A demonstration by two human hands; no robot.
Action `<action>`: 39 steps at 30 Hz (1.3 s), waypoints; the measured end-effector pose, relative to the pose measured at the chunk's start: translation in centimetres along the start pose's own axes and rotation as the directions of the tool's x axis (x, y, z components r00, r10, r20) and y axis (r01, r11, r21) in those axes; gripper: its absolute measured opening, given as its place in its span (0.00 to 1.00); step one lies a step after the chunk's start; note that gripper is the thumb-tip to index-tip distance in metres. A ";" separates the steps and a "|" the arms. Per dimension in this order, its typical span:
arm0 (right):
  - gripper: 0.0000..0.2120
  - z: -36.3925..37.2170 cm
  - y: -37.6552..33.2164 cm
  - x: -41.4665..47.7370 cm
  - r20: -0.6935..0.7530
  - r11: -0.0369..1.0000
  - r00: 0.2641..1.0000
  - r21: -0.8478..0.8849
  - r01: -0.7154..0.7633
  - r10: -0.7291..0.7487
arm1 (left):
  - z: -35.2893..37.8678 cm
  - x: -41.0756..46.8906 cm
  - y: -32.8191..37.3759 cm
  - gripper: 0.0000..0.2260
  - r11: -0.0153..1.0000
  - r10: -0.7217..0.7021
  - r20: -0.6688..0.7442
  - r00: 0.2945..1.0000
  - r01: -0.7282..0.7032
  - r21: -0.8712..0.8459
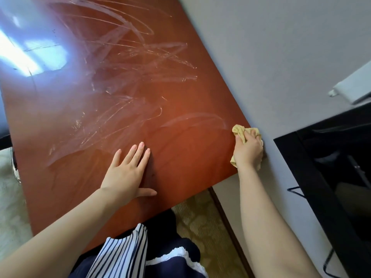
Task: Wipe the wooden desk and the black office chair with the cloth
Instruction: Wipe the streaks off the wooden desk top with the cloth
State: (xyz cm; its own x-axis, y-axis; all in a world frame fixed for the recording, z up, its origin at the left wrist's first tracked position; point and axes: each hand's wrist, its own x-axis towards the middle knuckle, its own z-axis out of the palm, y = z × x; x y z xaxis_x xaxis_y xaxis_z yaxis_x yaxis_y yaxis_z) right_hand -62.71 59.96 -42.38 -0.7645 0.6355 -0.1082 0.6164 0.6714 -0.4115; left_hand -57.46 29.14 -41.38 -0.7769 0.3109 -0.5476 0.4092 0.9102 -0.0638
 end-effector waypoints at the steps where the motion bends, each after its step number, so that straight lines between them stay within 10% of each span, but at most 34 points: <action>1: 0.17 0.4 -0.9 0.8 0.004 1.000 1.000 -0.010 0.007 -0.007 | -0.2 0.1 -0.1 0.52 1.000 0.000 0.012 1.000 0.000 0.003; 20: 0.20 4.0 -4.2 -10.9 0.258 0.767 0.728 0.104 0.633 -0.635 | -0.2 0.0 -0.2 0.54 0.991 0.040 0.065 0.997 -0.032 -0.132; 39: 0.19 2.6 -6.1 3.8 0.086 0.985 0.983 -0.053 0.166 -0.161 | 1.0 0.2 -0.1 0.57 0.977 0.009 0.087 0.996 0.010 -0.212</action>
State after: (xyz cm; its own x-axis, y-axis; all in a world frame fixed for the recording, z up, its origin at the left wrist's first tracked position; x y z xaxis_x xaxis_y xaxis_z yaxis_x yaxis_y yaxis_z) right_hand -69.84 57.26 -42.66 -0.8671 0.4839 -0.1181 0.4902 0.7867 -0.3753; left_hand -57.19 28.90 -42.36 -0.7287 0.2942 -0.6184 0.2908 0.9505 0.1095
